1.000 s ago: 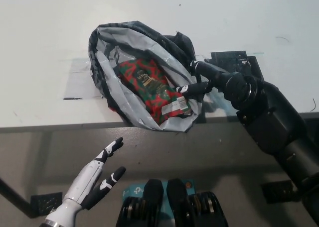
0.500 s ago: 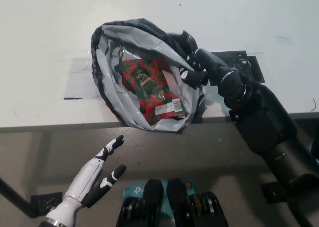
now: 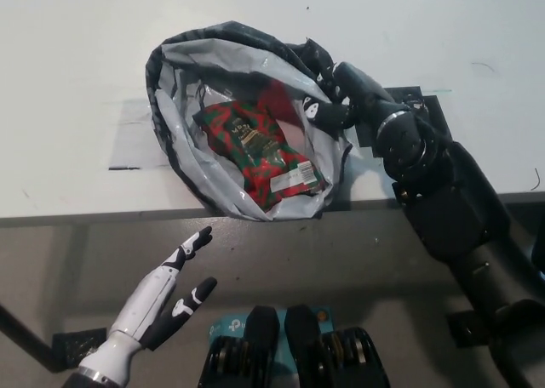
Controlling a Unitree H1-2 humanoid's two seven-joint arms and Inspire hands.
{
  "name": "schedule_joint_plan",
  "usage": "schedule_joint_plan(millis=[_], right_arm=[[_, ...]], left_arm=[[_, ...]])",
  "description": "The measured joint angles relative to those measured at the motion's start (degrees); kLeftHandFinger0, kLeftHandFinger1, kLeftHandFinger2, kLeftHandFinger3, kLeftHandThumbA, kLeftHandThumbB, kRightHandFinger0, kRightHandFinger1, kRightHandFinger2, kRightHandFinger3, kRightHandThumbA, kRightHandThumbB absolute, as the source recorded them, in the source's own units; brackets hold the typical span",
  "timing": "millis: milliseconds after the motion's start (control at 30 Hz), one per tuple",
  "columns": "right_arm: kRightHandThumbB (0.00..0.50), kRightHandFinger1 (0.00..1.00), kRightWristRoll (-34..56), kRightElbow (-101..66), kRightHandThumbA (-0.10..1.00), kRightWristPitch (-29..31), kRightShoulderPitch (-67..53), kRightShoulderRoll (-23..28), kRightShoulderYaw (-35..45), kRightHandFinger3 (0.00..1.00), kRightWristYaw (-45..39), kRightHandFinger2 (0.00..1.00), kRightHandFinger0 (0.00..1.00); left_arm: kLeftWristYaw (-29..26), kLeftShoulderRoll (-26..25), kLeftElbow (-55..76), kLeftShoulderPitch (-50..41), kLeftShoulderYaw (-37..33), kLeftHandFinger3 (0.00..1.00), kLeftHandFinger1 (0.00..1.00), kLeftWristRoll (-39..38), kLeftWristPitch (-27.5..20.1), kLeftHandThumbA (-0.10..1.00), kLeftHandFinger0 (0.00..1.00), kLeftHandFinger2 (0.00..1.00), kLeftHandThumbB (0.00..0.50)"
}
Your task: The robot uses its right hand to pick up a bag of coffee beans and puts it in the black plastic bag, then the robot grabs the top of the bag and lifts it.
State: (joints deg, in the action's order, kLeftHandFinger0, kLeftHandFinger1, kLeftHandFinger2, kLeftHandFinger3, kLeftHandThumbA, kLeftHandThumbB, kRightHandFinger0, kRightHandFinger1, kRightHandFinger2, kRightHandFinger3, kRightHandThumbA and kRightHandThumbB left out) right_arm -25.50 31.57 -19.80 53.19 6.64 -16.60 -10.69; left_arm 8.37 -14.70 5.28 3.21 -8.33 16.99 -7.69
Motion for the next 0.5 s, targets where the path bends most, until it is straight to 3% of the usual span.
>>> schedule_joint_plan(millis=[33, 67, 100, 200, 267, 367, 500], right_arm=[[0.140, 0.45, 0.53, -0.36, 0.11, -0.17, 0.00, -0.05, 0.63, 0.28, -0.09, 0.69, 0.02], [0.116, 0.53, 0.90, -0.48, 0.10, -0.36, 0.03, -0.13, 1.11, 0.32, -0.22, 0.78, 0.06], [0.126, 0.53, 1.91, -0.56, 0.06, -0.92, 0.06, -0.53, 2.49, 0.34, -0.66, 0.81, 0.05], [0.144, 0.44, 5.31, -0.26, -0.02, -2.66, 0.18, -2.02, 6.87, 0.41, -2.24, 0.76, 0.02], [0.117, 0.36, 7.17, 0.70, -0.09, -3.22, 0.19, -3.10, 9.51, 0.51, -2.87, 0.72, 0.00], [0.113, 0.26, 10.61, 2.93, -0.10, -3.89, 0.19, -4.80, 13.29, 0.64, -3.65, 0.63, 0.00], [0.069, 0.22, 14.74, 4.97, -0.10, -4.40, 0.19, -6.34, 16.33, 0.80, -4.11, 0.63, 0.00]], left_arm=[[0.00, -0.03, -0.19, 0.16, 0.00, 1.00, 1.00, 0.02, -0.02, 1.00, 1.00, 1.00, 0.185], [0.00, -0.04, -0.28, 0.24, 0.00, 1.00, 1.00, 0.04, -0.02, 1.00, 1.00, 1.00, 0.186], [-0.01, -0.05, -0.40, 0.31, 0.00, 1.00, 1.00, 0.07, -0.01, 1.00, 1.00, 1.00, 0.181], [0.00, -0.04, -0.57, 0.34, -0.01, 1.00, 1.00, 0.09, -0.01, 1.00, 1.00, 1.00, 0.171], [-0.01, -0.03, -0.76, 0.35, -0.02, 1.00, 1.00, 0.08, -0.01, 1.00, 1.00, 1.00, 0.171], [-0.01, 0.00, -1.24, 0.31, -0.02, 1.00, 1.00, 0.07, 0.00, 1.00, 1.00, 1.00, 0.167], [-0.01, 0.04, -1.61, 0.30, -0.02, 1.00, 1.00, 0.03, 0.00, 1.00, 1.00, 1.00, 0.168]])
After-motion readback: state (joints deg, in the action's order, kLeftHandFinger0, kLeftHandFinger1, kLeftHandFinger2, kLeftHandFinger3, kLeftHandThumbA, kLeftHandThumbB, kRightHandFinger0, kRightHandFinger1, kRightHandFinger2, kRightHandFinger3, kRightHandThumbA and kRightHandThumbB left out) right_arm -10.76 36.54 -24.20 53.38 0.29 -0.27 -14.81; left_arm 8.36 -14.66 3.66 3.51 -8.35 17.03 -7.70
